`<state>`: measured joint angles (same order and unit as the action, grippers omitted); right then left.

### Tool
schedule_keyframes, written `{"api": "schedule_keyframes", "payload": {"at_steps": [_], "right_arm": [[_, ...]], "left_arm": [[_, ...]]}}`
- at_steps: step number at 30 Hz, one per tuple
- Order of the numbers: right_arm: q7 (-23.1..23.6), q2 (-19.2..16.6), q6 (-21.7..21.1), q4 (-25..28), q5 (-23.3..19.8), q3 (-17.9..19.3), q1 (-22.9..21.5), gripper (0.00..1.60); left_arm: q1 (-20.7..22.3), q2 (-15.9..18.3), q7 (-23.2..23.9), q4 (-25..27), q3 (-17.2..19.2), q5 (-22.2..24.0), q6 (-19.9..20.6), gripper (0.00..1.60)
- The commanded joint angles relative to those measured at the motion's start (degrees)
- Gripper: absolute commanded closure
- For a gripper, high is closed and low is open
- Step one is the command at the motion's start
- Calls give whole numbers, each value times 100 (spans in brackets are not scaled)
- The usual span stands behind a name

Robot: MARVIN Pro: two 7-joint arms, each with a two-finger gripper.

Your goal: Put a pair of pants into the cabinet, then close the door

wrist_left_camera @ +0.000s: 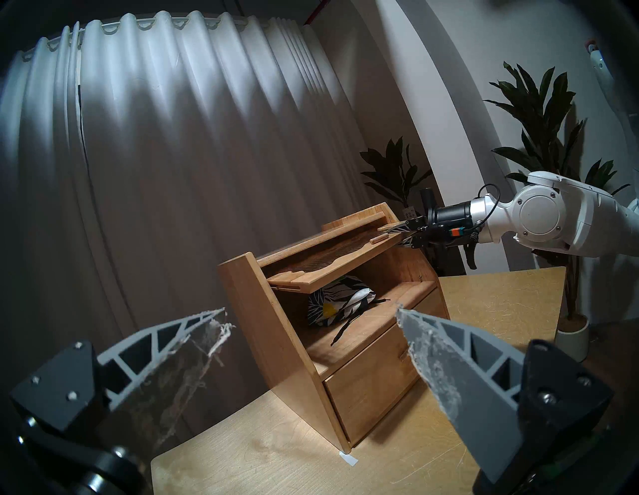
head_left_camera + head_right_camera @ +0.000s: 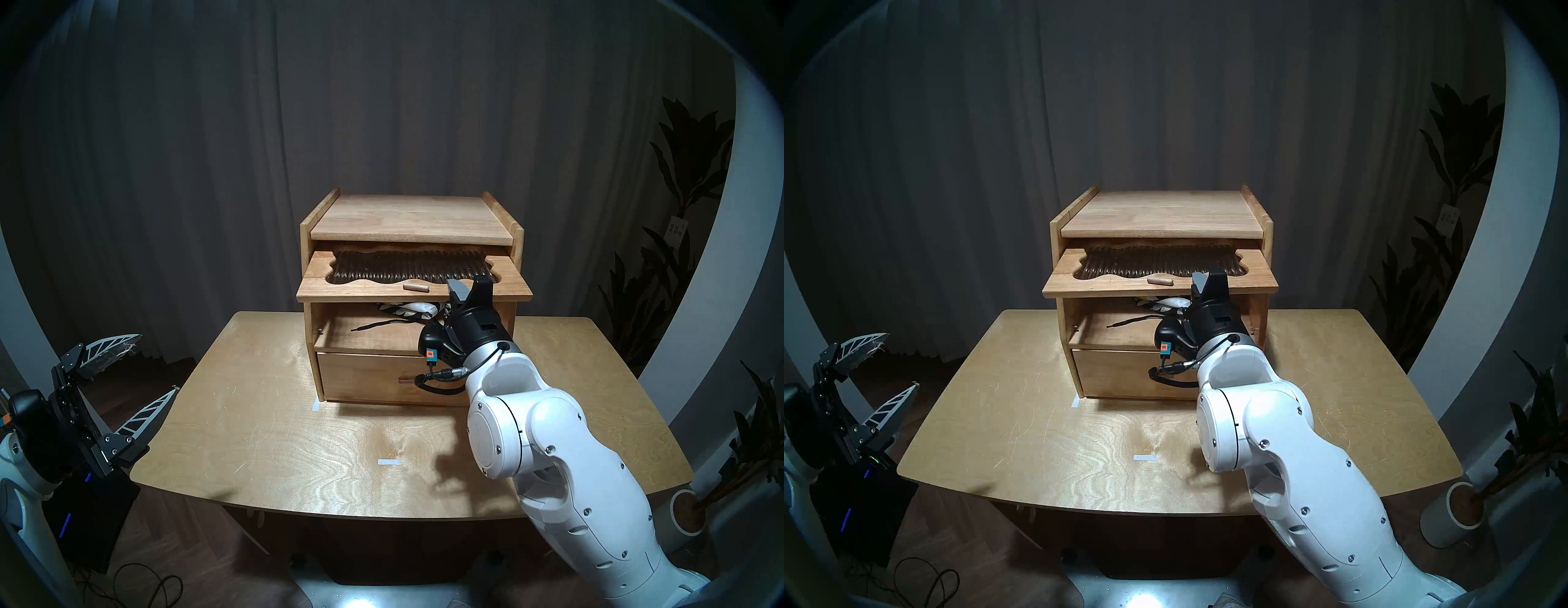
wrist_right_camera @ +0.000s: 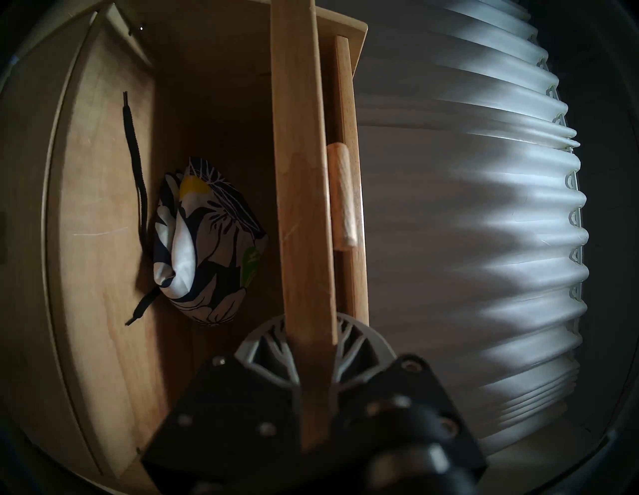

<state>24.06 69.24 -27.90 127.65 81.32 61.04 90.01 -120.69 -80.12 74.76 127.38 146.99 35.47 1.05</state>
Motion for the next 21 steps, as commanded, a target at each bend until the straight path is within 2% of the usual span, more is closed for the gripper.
{"api": "schedule_keyframes", "payload": {"at_steps": [1, 6, 7, 13, 15, 18, 19, 21], "right_arm": [[-132, -149, 32, 501, -62, -162, 465, 160], [-76, -282, -89, 716, -119, -275, 849, 160], [-45, -289, -126, 699, -227, -307, 1000, 160], [-108, -424, -255, 349, -589, -599, 1277, 160], [-79, -402, -295, 181, -879, -665, 1289, 160], [102, -70, -410, -86, -1714, -629, 1170, 156], [98, 43, -423, -125, -1959, -629, 1117, 0], [53, 269, -457, -111, -2216, -588, 990, 0]], "left_arm": [[-10, -14, 7, 30, 1, 16, 7, 0], [-10, -14, 8, 30, 1, 16, 7, 0], [-9, -14, 8, 29, 1, 15, 7, 0], [-7, -11, 8, 26, 0, 13, 5, 0], [-6, -11, 8, 25, 0, 12, 5, 0], [-5, -9, 8, 22, -1, 10, 3, 0], [-4, -9, 8, 22, -1, 10, 3, 0], [-3, -7, 7, 20, -2, 8, 3, 0]]}}
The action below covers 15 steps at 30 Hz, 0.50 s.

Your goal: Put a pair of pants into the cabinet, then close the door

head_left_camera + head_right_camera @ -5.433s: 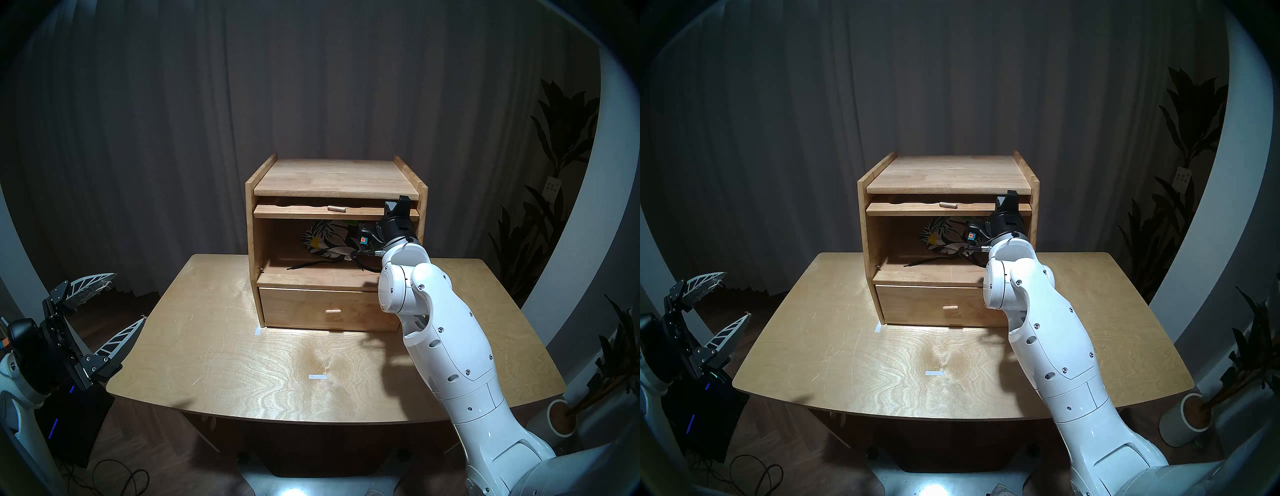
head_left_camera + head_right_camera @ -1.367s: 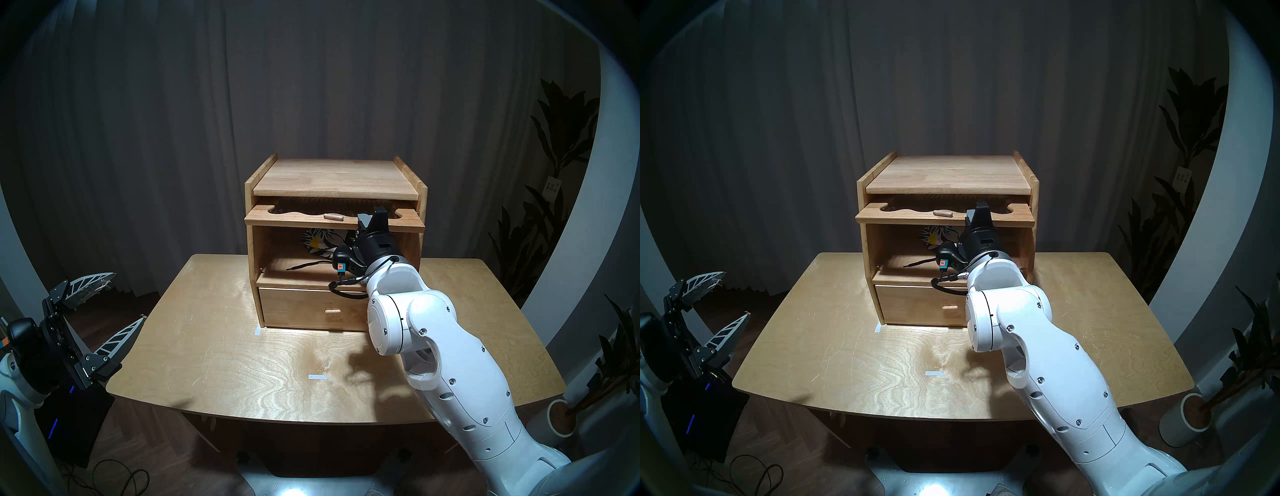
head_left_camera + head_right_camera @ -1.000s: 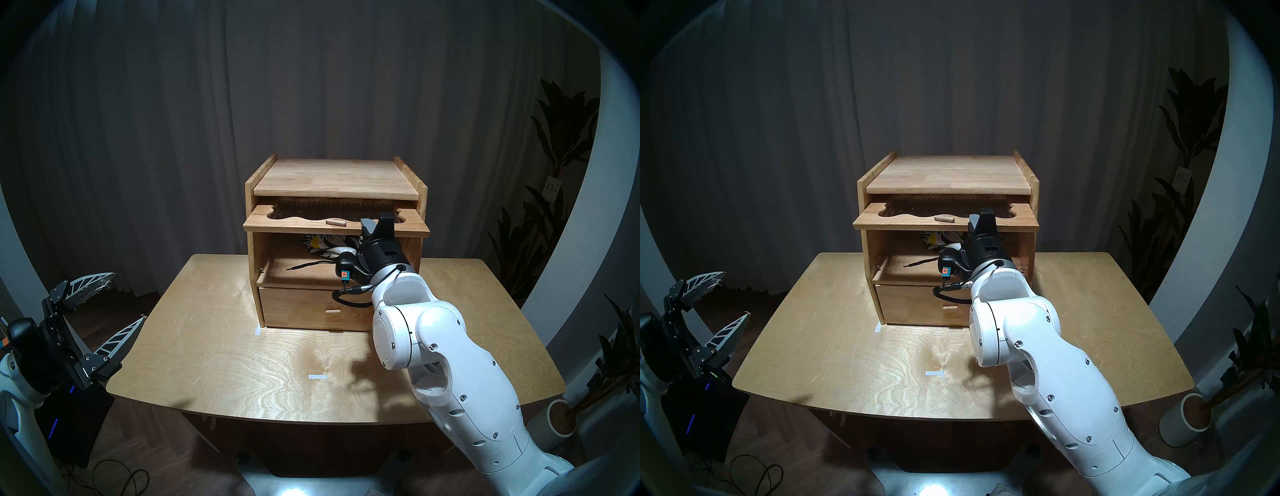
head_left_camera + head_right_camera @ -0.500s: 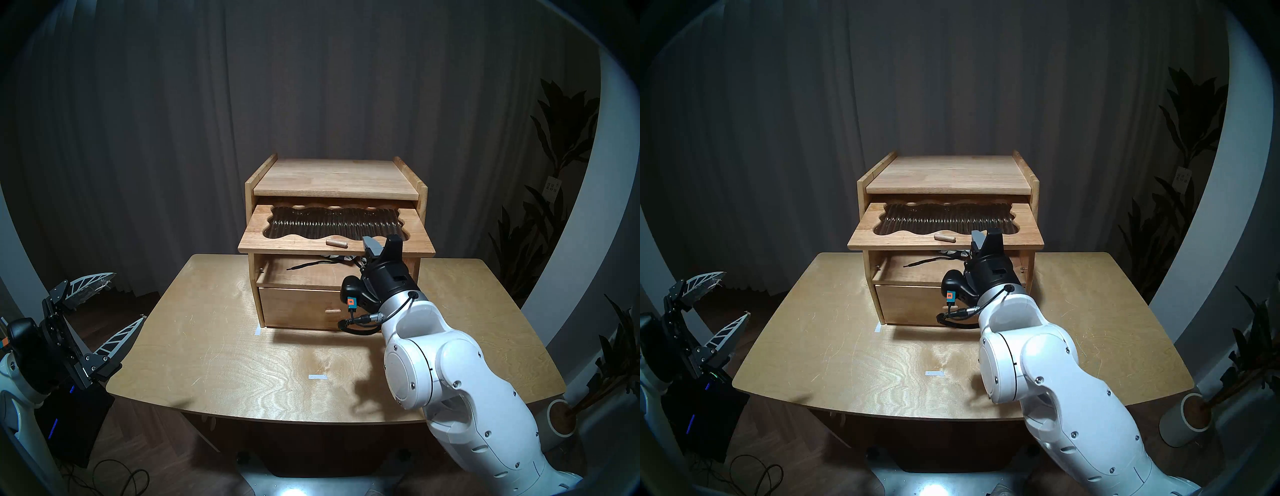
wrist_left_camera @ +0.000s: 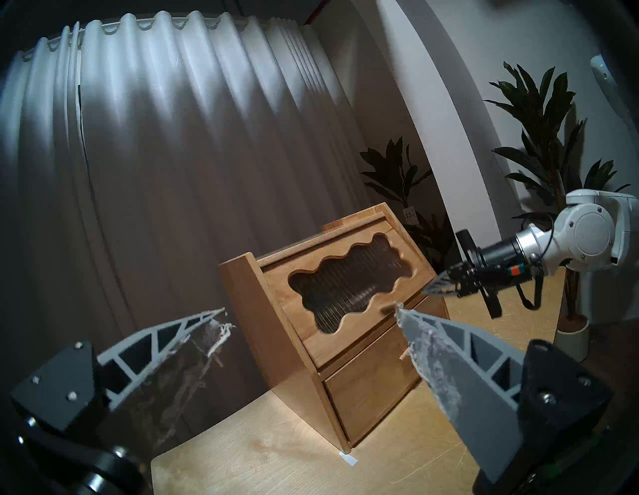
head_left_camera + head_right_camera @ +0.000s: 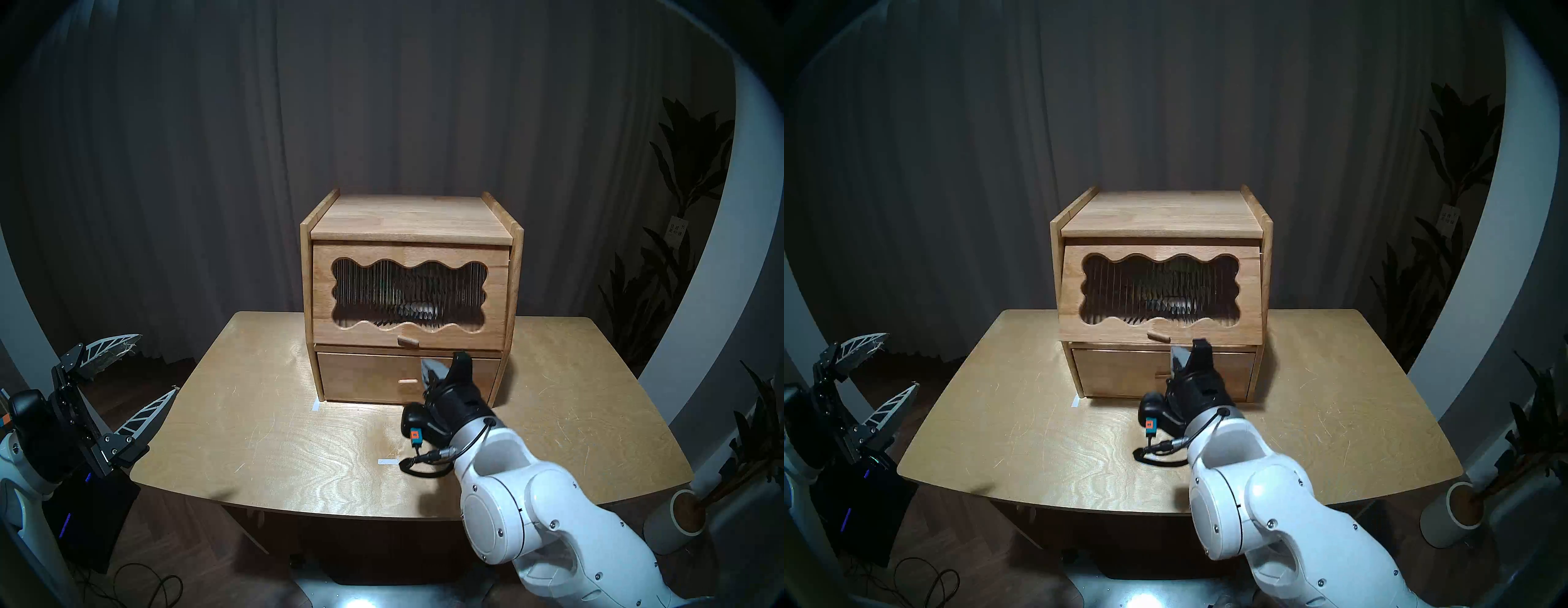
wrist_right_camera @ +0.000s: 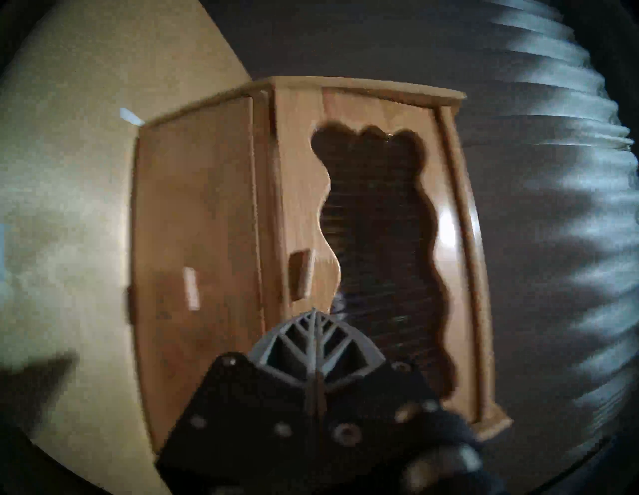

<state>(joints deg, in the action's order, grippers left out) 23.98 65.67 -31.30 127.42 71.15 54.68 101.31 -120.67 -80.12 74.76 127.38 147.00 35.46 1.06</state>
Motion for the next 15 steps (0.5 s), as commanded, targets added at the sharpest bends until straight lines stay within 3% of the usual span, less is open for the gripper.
{"api": "schedule_keyframes", "payload": {"at_steps": [1, 5, 15], "right_arm": [[-21, 613, -177, 37, -1270, 44, -206, 0], [-178, 825, -245, 421, -1468, 198, -366, 0], [-681, 1436, -399, 1161, -2279, 1460, -873, 0]], "left_arm": [[-4, -6, 6, 18, -2, 9, 2, 0], [0, -2, 5, 12, -3, 5, 0, 0], [5, 1, 4, 3, -3, 0, 0, 0]]}}
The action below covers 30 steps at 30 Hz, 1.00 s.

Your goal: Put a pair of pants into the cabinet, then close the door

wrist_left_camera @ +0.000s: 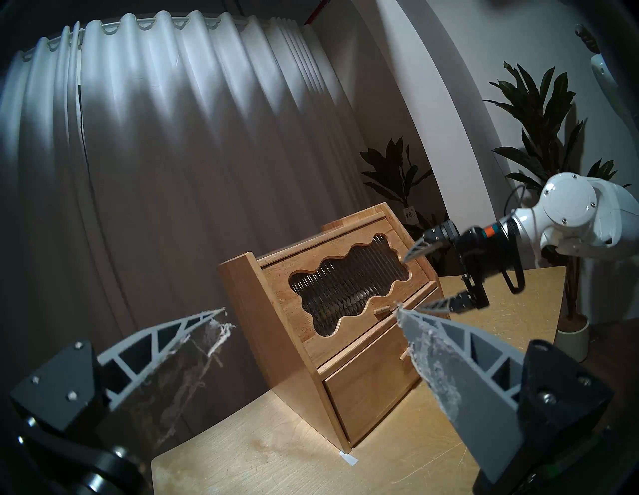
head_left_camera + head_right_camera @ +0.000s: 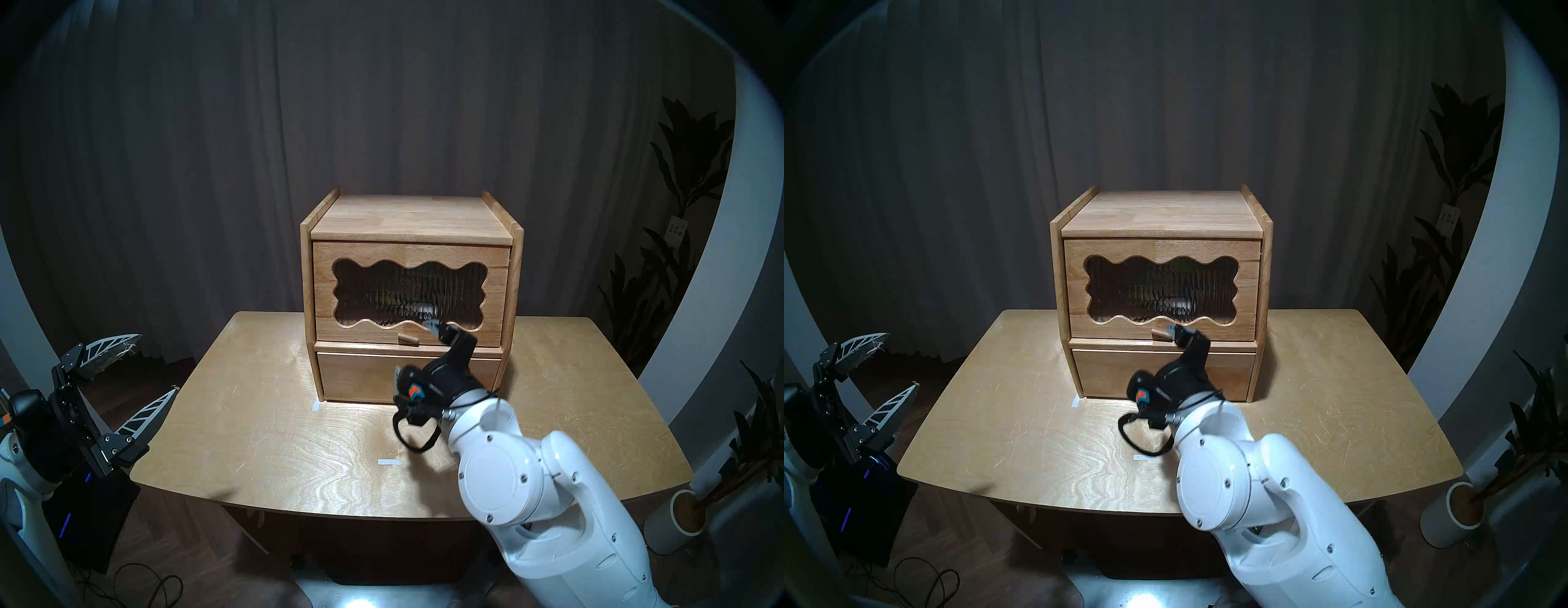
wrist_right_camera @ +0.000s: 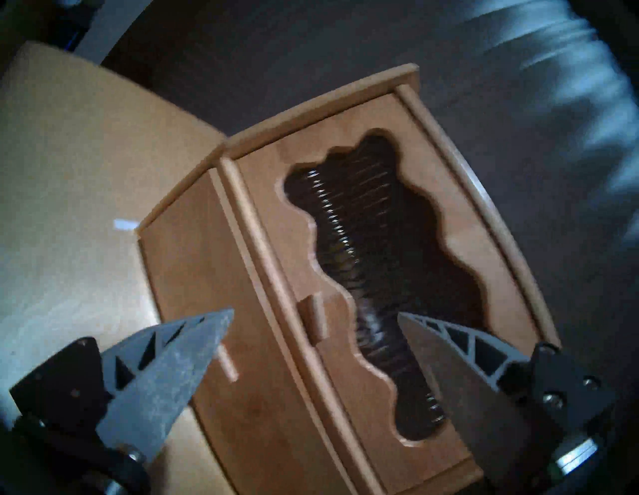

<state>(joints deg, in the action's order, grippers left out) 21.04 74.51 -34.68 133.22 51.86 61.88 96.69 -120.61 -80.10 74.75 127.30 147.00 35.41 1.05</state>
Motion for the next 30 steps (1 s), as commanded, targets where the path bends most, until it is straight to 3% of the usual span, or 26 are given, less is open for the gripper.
{"api": "schedule_keyframes", "payload": {"at_steps": [1, 14, 15, 16, 19, 21, 22, 23, 30], "right_arm": [[-452, 599, -79, 630, -414, 871, -438, 0], [-1165, 1039, -451, 678, -1124, 2258, -303, 0], [-1204, 1052, -495, 678, -1157, 2196, -282, 0], [-1220, 1085, -506, 678, -1221, 2427, -265, 0], [-1311, 1183, -590, 661, -1396, 2636, -206, 0], [-1338, 1267, -623, 586, -1551, 2944, -161, 0], [-1373, 1284, -649, 560, -1582, 2885, -142, 0], [-1360, 1334, -655, 509, -1682, 3118, -124, 0], [-1338, 1560, -697, 27, -2223, 3696, -74, 0]], "left_arm": [[0, -1, 4, 11, -3, 4, 0, 0], [5, 0, 3, 3, -3, 2, 0, 0], [6, 0, 3, 2, -3, 2, 0, 0], [6, 0, 3, 1, -3, 2, 0, 0], [7, 1, 3, -1, -3, 2, -1, 0], [8, 1, 4, -3, -3, 2, -1, 0], [9, 1, 4, -3, -3, 2, -1, 0], [9, 1, 4, -4, -3, 2, -1, 0], [12, 1, 4, -8, -4, 2, -1, 0]]}}
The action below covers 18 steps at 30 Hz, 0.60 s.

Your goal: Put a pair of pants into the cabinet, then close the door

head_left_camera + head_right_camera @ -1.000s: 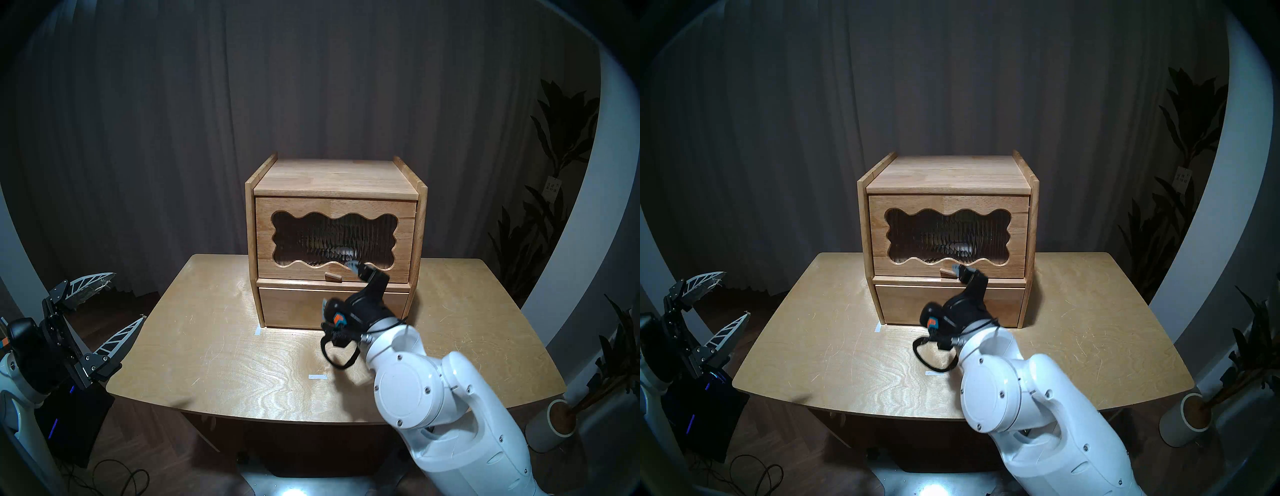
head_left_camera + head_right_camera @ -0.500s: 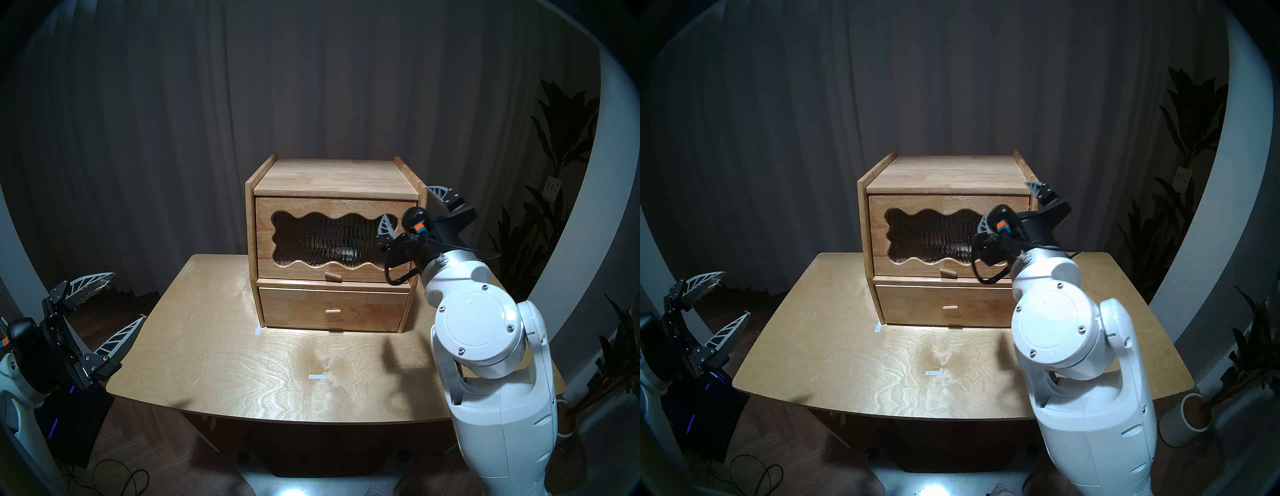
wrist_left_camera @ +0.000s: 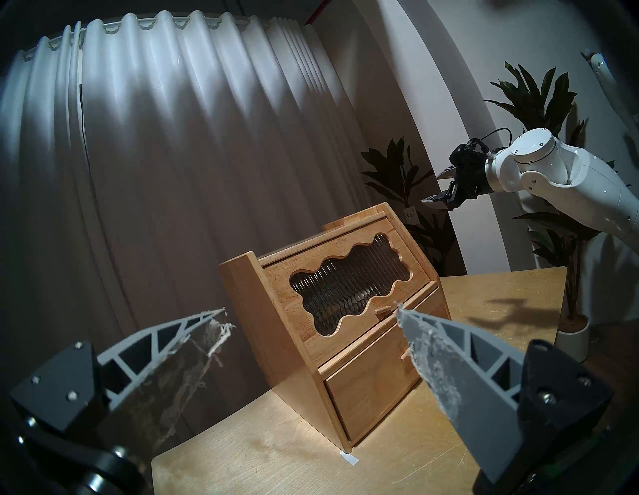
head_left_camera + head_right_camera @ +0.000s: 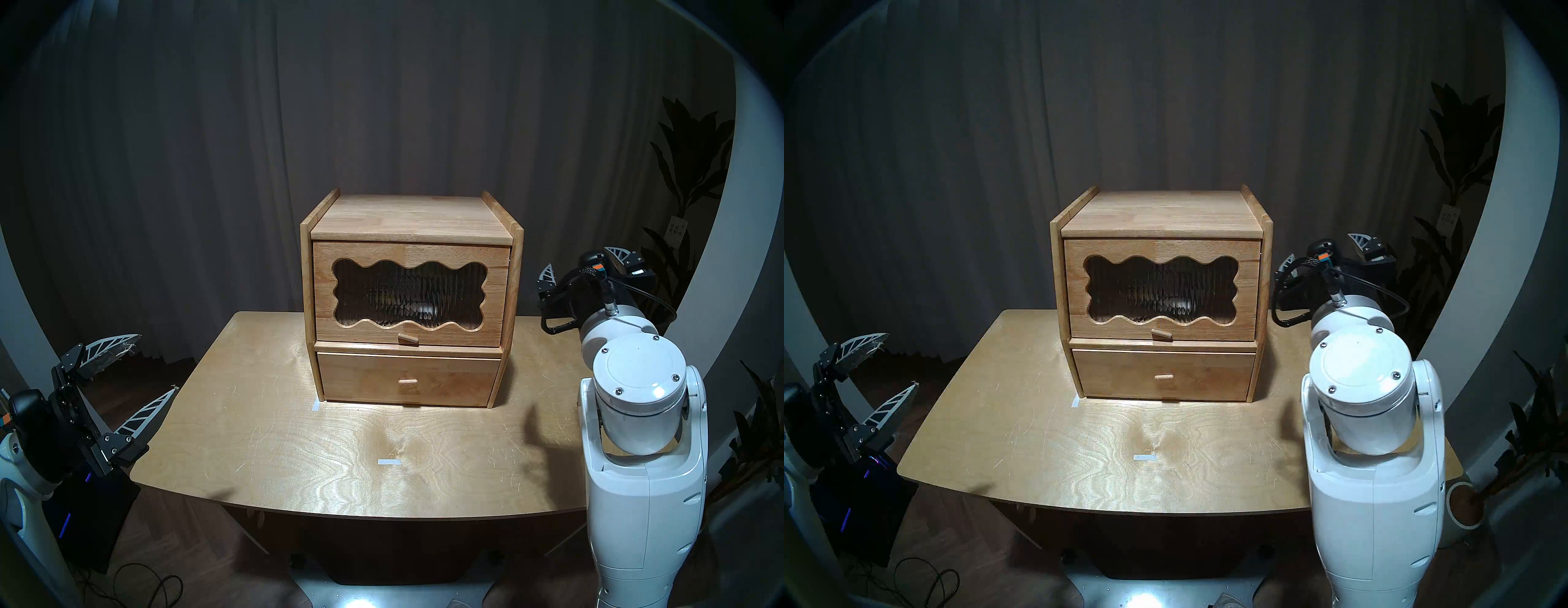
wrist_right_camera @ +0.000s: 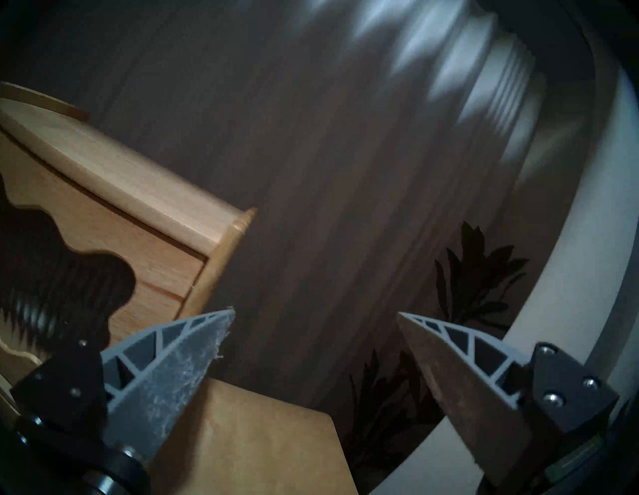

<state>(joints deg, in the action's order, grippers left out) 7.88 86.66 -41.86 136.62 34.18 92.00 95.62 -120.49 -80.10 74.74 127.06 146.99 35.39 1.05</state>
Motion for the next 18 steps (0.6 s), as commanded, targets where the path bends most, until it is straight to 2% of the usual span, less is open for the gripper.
{"api": "schedule_keyframes", "payload": {"at_steps": [1, 8, 18], "right_arm": [[-2, 373, 27, -414, -538, 731, 22, 0], [212, 508, 192, -1174, -1332, 1137, -282, 0], [720, 611, 566, -1673, -2507, 1479, -942, 0]], "left_arm": [[1, 1, 6, 16, -4, 4, -1, 0], [3, 1, 7, 14, -4, 5, -1, 0], [155, 65, -48, -88, -135, 157, 164, 0]]}}
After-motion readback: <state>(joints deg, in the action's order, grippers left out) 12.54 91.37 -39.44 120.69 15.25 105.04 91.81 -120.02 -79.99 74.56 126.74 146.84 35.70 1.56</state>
